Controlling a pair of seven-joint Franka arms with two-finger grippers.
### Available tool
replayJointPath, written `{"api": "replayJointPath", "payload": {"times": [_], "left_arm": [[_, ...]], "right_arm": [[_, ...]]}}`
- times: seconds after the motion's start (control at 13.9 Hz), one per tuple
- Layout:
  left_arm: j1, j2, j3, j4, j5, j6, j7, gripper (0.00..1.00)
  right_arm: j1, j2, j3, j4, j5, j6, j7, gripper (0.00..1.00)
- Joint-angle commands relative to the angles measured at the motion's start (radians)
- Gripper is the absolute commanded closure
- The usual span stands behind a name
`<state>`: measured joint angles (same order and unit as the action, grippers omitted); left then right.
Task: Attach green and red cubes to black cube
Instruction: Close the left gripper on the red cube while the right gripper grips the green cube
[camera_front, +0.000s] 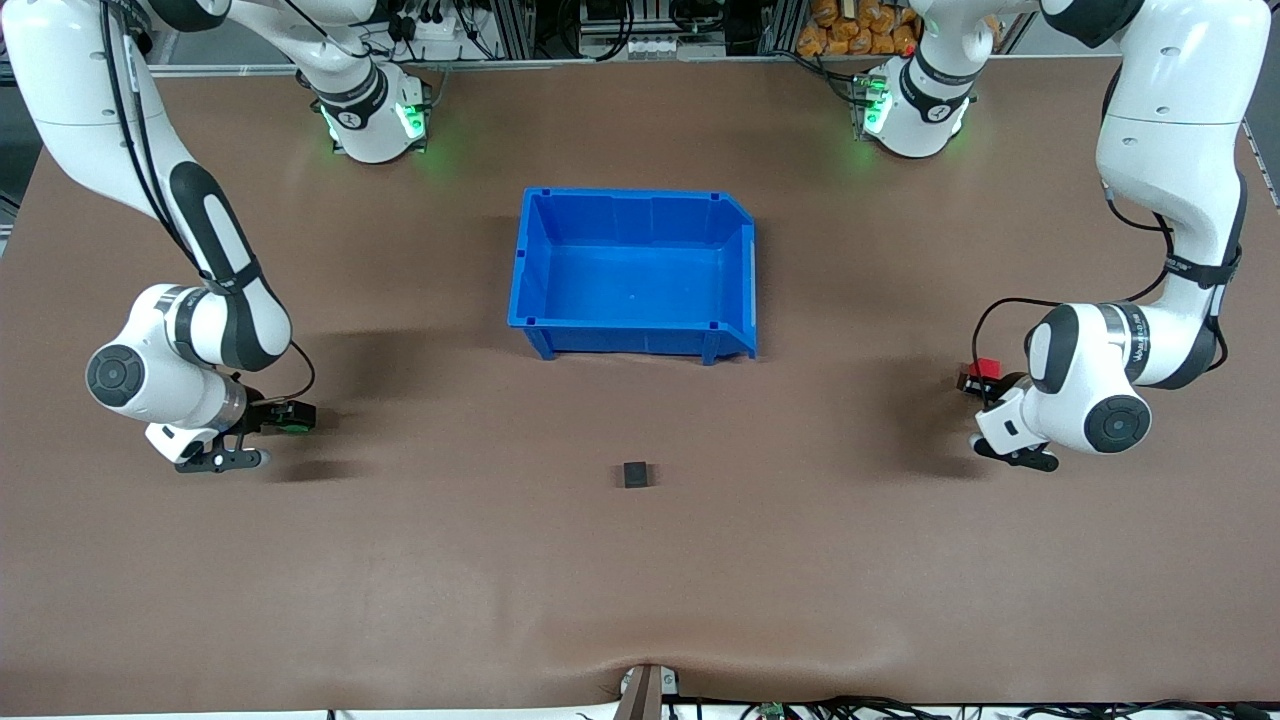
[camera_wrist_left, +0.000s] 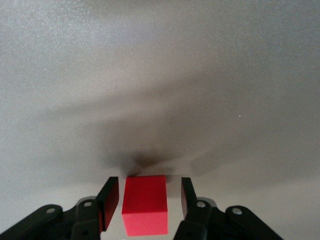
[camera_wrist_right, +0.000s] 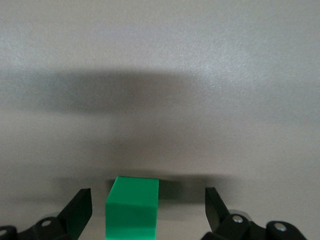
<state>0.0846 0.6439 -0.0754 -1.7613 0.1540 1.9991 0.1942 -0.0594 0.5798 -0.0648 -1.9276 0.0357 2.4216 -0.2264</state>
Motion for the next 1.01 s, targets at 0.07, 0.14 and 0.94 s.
{"api": "replayJointPath", "payload": {"times": [0.07,0.14,0.94], "left_arm": [[0.004,-0.020,-0.003,-0.026,0.019,0.013,0.008,0.53],[0.009,-0.017,-0.003,-0.026,0.019,0.013,0.010,0.58],[0.015,-0.013,-0.003,0.058,0.004,0.000,0.010,1.00]], "right_arm": [[0.003,-0.008,0.005,-0.017,0.006,-0.038,0.005,0.76],[0.004,-0.008,0.005,-0.017,0.009,-0.048,0.007,0.96],[0.049,-0.024,0.005,0.142,-0.002,-0.173,-0.195,1.00]]}}
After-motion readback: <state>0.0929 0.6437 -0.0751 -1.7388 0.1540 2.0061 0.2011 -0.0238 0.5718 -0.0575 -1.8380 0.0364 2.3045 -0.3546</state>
